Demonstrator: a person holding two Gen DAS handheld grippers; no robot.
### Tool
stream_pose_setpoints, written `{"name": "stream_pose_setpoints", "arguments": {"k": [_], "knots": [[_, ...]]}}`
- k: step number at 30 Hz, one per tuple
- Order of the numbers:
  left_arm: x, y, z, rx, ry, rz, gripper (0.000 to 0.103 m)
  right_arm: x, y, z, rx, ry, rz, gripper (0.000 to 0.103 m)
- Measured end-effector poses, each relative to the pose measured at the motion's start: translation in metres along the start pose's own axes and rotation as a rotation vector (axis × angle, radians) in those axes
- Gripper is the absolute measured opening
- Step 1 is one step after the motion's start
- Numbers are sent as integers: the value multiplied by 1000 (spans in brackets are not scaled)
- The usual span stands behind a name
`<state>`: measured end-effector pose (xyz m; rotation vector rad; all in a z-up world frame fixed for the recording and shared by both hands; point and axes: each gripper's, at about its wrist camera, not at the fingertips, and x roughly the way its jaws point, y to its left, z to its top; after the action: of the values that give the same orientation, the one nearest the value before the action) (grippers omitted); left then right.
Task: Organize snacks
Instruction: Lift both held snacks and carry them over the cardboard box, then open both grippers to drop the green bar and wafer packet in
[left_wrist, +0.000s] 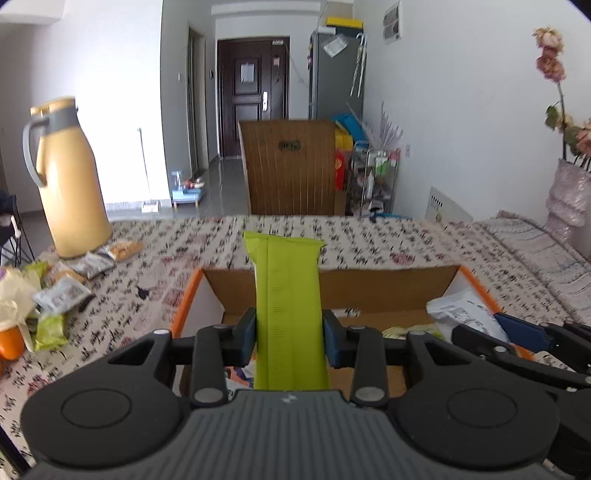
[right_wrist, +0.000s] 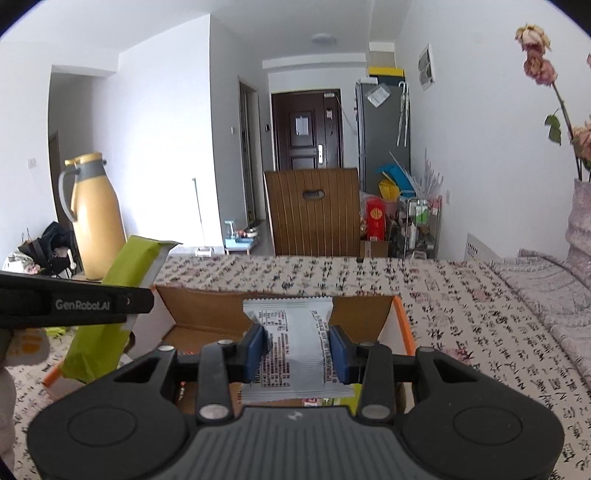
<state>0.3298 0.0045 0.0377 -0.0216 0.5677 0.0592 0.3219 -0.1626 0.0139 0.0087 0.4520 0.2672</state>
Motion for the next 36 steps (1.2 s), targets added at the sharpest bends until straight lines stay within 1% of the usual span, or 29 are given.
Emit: {"name": "stream_pose_setpoints", "arguments": {"k": [5, 9, 13, 16, 18, 19, 20, 21, 22, 23, 24, 25, 26, 27, 29, 30, 36], "knots": [[23, 7, -12, -17, 54, -5, 37, 17, -5, -11, 6, 42, 3, 38], [33, 9, -20, -19, 88, -9, 37, 25, -6, -17, 3, 72, 13, 38], [38, 11, -24, -20, 109, -9, 38, 31, -5, -24, -6, 98, 7, 38], [37, 11, -25, -21, 109, -9, 40, 33, -4, -27, -11, 111, 2, 38], [35, 12, -24, -26, 95, -7, 50, 32, -5, -26, -13, 110, 2, 39], [33, 12, -23, -26, 86, -4, 52, 31, -4, -27, -13, 107, 0, 39], [30, 12, -23, -27, 78, -3, 57, 29, -5, -26, -10, 104, -2, 40], [28, 12, -22, -28, 69, -3, 65, 28, -5, -25, -6, 103, -2, 44], [26, 12, -22, -28, 59, 3, 69, 28, -6, -25, -2, 100, -4, 53], [25, 12, -22, -30, 52, 10, 78, 27, -7, -24, 3, 95, -10, 58], [24, 12, -21, -32, 44, 15, 86, 26, -9, -24, 8, 89, -14, 68], [22, 13, -21, -35, 35, 19, 88, 24, -10, -23, 14, 82, -17, 77], [21, 13, -20, -36, 29, 21, 92, 23, -11, -23, 20, 76, -19, 81], [20, 13, -19, -38, 24, 24, 99, 23, -12, -22, 25, 72, -19, 88], [18, 12, -18, -41, 11, 33, 103, 22, -13, -22, 33, 67, -20, 97], [17, 13, -18, -42, 8, 33, 103, 22, -14, -21, 35, 66, -21, 102], [11, 13, -15, -50, -3, 32, 103, 20, -16, -20, 41, 61, -24, 103]]}}
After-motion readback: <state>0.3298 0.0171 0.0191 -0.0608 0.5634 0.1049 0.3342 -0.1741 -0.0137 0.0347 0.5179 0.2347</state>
